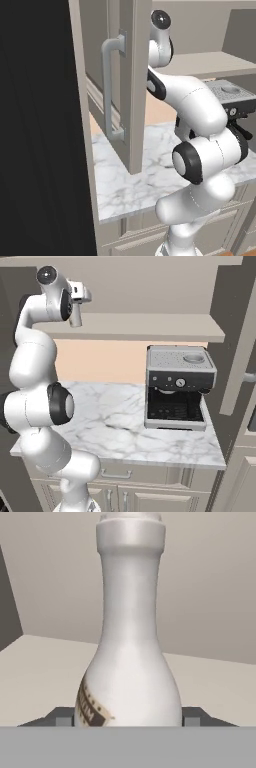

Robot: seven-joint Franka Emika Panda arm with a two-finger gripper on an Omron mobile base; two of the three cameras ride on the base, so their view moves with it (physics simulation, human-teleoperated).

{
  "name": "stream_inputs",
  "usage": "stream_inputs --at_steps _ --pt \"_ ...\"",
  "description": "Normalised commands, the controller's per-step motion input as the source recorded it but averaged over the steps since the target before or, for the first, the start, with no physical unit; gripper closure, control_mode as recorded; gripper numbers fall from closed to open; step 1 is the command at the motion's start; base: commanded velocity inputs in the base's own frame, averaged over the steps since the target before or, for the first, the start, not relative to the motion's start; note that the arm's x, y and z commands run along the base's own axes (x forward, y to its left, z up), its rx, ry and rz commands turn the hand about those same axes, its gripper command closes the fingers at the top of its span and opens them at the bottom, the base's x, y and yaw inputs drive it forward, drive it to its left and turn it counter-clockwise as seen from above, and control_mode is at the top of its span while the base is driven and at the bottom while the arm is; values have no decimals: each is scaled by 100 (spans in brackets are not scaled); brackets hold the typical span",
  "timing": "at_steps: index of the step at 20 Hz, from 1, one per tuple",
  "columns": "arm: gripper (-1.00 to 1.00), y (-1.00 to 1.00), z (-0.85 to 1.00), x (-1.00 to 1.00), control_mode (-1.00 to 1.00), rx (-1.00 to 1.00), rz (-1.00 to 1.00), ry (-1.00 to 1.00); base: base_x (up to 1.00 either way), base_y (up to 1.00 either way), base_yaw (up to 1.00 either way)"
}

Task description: Open the cabinet directly in front. Then move the liquor and the cup to the dining counter with the candle on it.

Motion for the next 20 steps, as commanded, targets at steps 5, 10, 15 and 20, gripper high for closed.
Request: stream_inputs --at_steps 5,10,15,20 --pt "100 0 16 0 -100 0 0 -23 0 0 0" --pt "100 0 5 -1 -100 0 0 -8 0 0 0" --pt "100 0 10 -67 -100 0 0 -14 0 0 0" --pt "100 -6 18 -100 -100 0 0 -17 0 0 0"
